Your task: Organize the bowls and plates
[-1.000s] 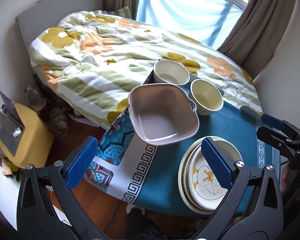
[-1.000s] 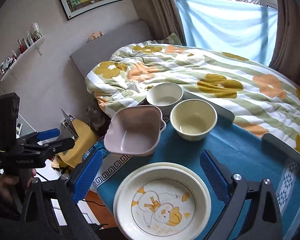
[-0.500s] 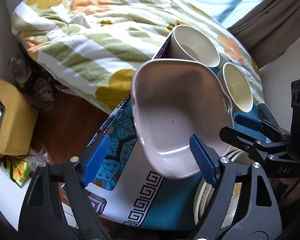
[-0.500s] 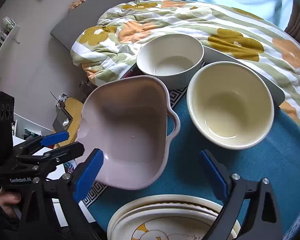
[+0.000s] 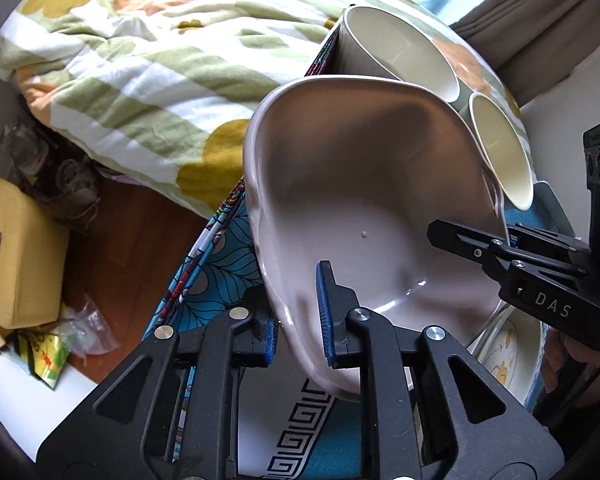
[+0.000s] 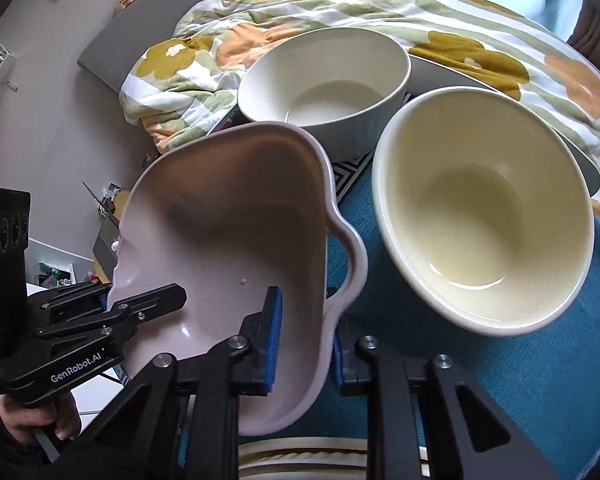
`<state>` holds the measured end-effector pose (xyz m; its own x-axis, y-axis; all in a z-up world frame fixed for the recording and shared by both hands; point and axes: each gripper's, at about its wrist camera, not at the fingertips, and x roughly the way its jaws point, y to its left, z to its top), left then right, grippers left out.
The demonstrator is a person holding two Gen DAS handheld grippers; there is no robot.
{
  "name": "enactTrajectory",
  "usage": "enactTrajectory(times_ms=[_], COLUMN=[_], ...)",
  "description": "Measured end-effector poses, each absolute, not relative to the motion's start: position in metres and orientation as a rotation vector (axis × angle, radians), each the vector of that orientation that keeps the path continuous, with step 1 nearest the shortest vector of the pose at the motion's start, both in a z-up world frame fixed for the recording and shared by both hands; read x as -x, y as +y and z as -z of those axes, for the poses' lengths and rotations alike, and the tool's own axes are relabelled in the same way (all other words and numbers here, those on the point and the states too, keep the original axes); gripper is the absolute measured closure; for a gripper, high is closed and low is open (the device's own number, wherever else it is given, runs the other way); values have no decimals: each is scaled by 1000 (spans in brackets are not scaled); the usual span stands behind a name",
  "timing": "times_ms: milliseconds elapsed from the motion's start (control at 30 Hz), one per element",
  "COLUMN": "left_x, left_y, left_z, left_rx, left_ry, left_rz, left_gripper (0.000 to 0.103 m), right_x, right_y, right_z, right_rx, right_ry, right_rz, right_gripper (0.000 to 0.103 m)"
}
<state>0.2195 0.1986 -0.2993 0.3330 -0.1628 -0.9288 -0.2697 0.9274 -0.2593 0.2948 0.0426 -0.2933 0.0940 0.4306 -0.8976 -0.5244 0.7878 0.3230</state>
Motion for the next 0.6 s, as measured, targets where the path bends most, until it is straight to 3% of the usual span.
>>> enactTrajectory(times_ms=[267, 600], left_x=[-208, -165], left_y=[189, 130], left_z=[273, 197], left_rx=[318, 213], left_ry=[1181, 1046], left_rz=[-102, -125], left_gripper=[88, 88], right_x=[-280, -229], right_y=[42, -12], right_z=[270, 210], right_rx=[99, 51], right_ry=[1217, 1072], right_rz=[-732, -765], right_gripper=[85, 85])
